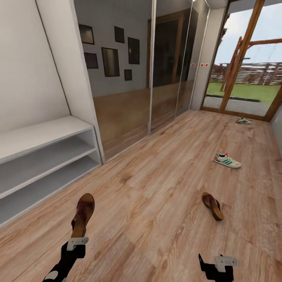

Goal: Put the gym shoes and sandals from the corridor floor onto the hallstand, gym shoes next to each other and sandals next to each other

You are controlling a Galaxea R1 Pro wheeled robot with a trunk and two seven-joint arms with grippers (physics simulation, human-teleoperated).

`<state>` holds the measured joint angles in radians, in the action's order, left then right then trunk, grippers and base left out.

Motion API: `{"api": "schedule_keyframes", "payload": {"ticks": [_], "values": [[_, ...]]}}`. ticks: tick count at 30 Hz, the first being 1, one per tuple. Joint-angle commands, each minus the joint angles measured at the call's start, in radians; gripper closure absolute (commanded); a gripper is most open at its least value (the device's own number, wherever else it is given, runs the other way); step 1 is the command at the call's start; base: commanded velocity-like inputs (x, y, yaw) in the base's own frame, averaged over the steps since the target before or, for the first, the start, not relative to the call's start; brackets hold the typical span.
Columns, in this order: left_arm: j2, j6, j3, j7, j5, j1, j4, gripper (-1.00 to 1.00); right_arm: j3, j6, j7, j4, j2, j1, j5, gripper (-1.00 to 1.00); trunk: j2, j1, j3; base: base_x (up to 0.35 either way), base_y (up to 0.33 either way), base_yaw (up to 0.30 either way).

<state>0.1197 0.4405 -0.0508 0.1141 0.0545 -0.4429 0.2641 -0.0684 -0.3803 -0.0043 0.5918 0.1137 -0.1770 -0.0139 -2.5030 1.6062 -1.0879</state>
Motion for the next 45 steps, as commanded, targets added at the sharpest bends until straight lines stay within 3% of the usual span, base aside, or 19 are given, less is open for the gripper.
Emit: {"api": "schedule_keyframes", "payload": {"ticks": [1, 15, 45], "values": [[0.000, 0.001, -0.006, 0.010, 0.002, 0.000, 0.000, 1.00, -0.001, -0.003, 0.000, -0.001, 0.000, -0.001, -0.001, -1.00, 0.000, 0.000, -0.001, 0.152, -0.244, -0.210], [0.000, 0.001, -0.006, 0.010, 0.004, 0.000, 0.000, 1.00, -0.001, -0.003, 0.000, 0.000, 0.000, -0.001, -0.001, -1.00, 0.000, 0.000, -0.001, 0.212, -0.230, -0.237], [0.000, 0.001, -0.006, 0.010, 0.004, 0.000, 0.000, 1.00, 0.001, -0.003, 0.002, 0.006, 0.000, -0.001, -0.001, -1.00, 0.000, 0.000, -0.002, 0.311, -0.136, -0.008]]}}
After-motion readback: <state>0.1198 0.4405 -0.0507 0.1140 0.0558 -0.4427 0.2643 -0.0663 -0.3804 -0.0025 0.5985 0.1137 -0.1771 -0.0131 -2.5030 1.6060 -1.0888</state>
